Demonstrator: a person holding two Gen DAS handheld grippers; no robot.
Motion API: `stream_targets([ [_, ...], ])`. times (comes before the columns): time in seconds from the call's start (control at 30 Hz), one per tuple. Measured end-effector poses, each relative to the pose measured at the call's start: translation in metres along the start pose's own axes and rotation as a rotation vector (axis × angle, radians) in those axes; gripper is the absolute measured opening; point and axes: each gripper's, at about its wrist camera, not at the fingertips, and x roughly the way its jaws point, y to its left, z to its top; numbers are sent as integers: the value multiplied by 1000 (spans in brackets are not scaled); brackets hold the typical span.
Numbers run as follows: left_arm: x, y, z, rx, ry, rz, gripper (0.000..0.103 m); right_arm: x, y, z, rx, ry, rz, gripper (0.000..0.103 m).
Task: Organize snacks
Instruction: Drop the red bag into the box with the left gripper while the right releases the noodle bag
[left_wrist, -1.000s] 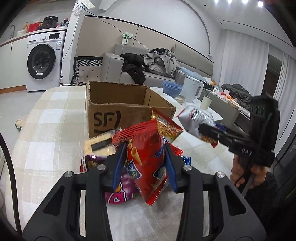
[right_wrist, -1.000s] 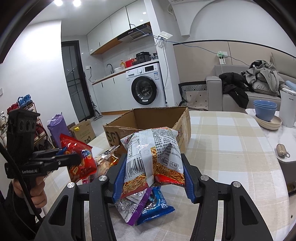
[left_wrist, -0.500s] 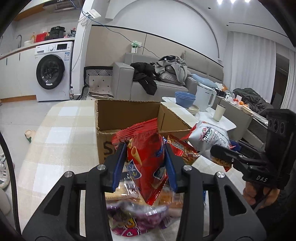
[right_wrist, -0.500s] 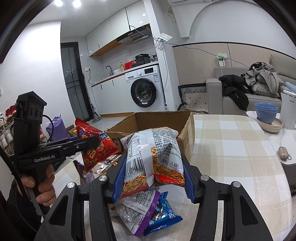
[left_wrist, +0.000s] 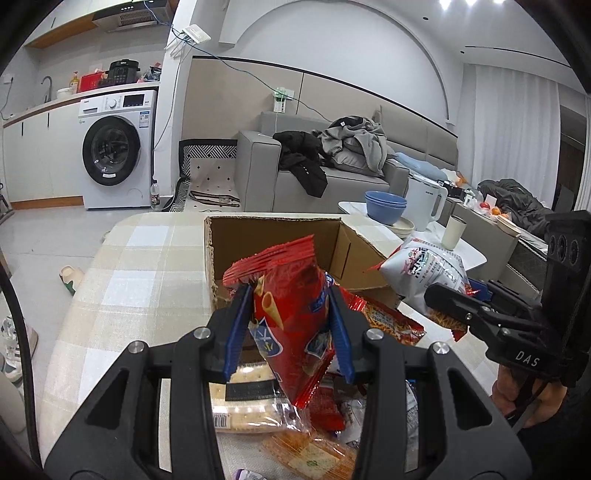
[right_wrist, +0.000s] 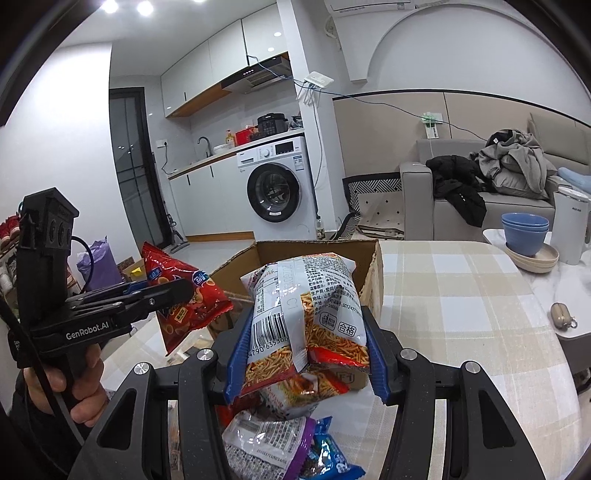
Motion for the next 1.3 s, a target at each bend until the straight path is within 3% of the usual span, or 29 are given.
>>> stream_targets([
  [0.43,29,16,27,-47,4,26,38,25,11,15,-11,30,0,54],
  [0.73,56,17,35,-23,38,46,38,48,8,25,3,66,-20,55],
  [0.9,72,22,37,-44,86,39,39,47,6,30,16,45,-44,66],
  [1.1,71,31,31,-63,91,39,69,30,0,23,9,41,-48,82],
  [1.13,70,30,30,-60,94,40,80,25,-2,21,13,42,-37,87],
  [1.3,52,27,14,-39,90,32,86,12,-15,10,24,70,-24,98],
])
